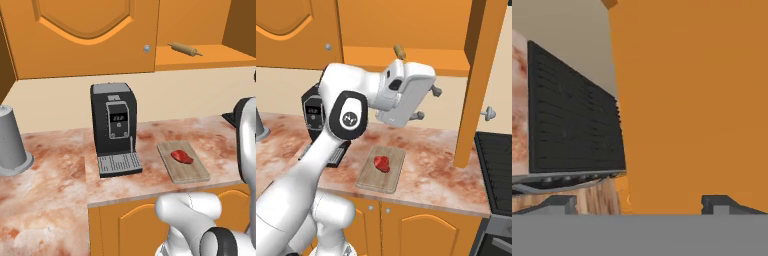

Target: Open the cabinet, retrieve the rolling pin, and place it next to the meat on the cutting board to prepare for tenderizing.

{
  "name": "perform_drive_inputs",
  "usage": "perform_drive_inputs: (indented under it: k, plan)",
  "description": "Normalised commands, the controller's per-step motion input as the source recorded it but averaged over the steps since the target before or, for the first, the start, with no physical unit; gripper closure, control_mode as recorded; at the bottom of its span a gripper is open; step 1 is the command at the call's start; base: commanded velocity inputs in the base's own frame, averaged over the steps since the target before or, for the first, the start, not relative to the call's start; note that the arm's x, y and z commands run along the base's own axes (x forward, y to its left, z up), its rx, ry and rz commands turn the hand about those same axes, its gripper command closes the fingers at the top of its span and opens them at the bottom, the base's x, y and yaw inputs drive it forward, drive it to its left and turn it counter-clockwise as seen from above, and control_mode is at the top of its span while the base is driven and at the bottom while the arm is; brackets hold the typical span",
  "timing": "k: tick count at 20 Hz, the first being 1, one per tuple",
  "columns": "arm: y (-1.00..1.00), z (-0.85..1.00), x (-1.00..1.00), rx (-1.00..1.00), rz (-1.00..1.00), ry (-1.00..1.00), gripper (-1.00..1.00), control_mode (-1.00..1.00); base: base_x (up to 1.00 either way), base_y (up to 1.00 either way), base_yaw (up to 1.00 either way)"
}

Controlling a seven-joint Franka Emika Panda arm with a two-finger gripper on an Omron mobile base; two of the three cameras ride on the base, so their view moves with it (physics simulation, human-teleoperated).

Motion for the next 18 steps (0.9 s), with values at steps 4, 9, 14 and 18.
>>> perform_drive_inputs:
  k: [4,9,14,18]
  plan:
    - [0.56,0.04,0.02,0.08,0.04,-0.10,-1.00,-1.00,0.00,0.00,0.00]
    - [0.58,0.08,0.00,0.09,0.03,-0.15,-1.00,-1.00,0.00,0.00,0.00]
    - [0.56,0.13,0.00,0.14,0.01,-0.25,-1.00,-1.00,0.00,0.00,0.00]
    - [0.50,0.16,0.00,0.20,0.07,-0.36,-1.00,-1.00,0.00,0.00,0.00]
